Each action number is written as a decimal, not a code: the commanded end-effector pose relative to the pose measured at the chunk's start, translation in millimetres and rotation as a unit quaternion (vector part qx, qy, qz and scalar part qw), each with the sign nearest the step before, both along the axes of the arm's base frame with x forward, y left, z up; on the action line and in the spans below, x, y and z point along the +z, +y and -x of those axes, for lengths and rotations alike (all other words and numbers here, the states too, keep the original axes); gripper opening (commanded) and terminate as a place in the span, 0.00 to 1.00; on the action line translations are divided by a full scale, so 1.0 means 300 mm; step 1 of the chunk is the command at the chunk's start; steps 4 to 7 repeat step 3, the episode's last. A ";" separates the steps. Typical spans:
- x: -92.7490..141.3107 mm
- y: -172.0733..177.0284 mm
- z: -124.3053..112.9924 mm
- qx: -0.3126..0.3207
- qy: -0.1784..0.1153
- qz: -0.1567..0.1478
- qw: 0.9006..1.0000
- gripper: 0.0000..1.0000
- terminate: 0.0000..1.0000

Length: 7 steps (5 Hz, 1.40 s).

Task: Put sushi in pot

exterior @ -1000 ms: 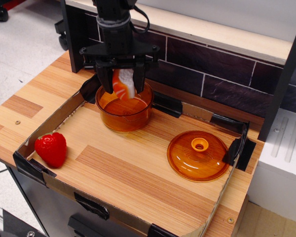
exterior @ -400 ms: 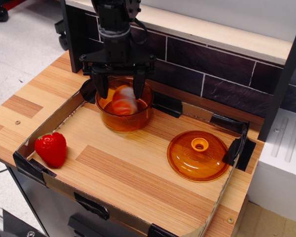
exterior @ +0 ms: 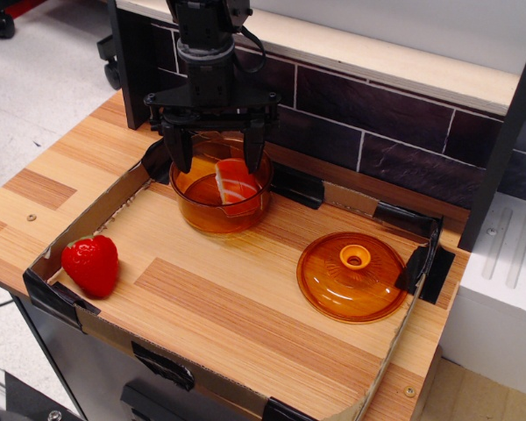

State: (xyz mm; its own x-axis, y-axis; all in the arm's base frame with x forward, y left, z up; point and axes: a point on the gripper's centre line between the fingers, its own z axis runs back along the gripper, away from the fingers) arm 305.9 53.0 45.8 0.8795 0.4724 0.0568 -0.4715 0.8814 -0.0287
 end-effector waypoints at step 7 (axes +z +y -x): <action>0.215 -0.023 0.023 -0.023 -0.034 0.031 0.999 1.00 1.00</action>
